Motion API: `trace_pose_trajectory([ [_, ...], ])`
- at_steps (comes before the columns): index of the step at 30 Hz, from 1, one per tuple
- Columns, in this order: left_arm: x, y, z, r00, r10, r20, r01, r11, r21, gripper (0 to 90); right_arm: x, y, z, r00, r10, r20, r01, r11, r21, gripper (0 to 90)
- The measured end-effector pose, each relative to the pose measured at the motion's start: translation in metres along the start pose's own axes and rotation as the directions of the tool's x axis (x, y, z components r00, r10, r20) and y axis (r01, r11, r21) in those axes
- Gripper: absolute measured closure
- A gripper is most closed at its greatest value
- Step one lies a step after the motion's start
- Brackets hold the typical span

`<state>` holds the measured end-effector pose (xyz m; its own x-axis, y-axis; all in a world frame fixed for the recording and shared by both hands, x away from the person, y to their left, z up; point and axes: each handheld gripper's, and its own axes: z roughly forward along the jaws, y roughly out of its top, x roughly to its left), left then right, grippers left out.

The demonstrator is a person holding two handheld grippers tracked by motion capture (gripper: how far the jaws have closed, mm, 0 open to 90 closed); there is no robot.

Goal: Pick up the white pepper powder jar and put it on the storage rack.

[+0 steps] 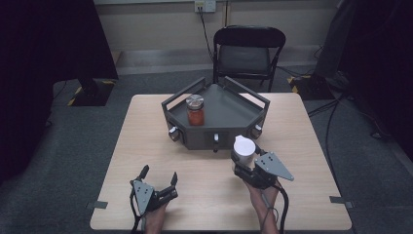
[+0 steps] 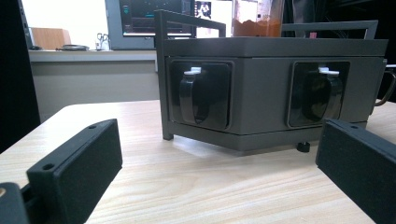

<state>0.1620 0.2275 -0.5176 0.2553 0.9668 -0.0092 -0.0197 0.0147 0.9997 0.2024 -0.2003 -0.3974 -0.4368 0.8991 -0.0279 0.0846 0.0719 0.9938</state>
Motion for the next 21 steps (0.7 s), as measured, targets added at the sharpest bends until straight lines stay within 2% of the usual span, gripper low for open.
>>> trace_pose_trajectory([
  [13, 0.0, 0.0, 0.0, 1.0, 0.0, 0.0, 0.0, 1.0, 0.0, 0.0, -0.009, 0.028, 0.018, 0.9997, -0.022, -0.014, 0.022, 1.0, -0.005, 30.4],
  [18, 0.0, 0.0, 0.0, 1.0, 0.0, 0.0, 0.0, 1.0, 0.0, 0.0, -0.012, 0.036, 0.025, 0.9996, -0.017, -0.024, 0.017, 1.0, -0.01, 30.4],
  [21, 0.0, 0.0, 0.0, 1.0, 0.0, 0.0, 0.0, 1.0, 0.001, 0.0, -0.011, 0.042, 0.03, 0.9991, -0.037, -0.019, 0.037, 0.999, -0.01, 30.4],
])
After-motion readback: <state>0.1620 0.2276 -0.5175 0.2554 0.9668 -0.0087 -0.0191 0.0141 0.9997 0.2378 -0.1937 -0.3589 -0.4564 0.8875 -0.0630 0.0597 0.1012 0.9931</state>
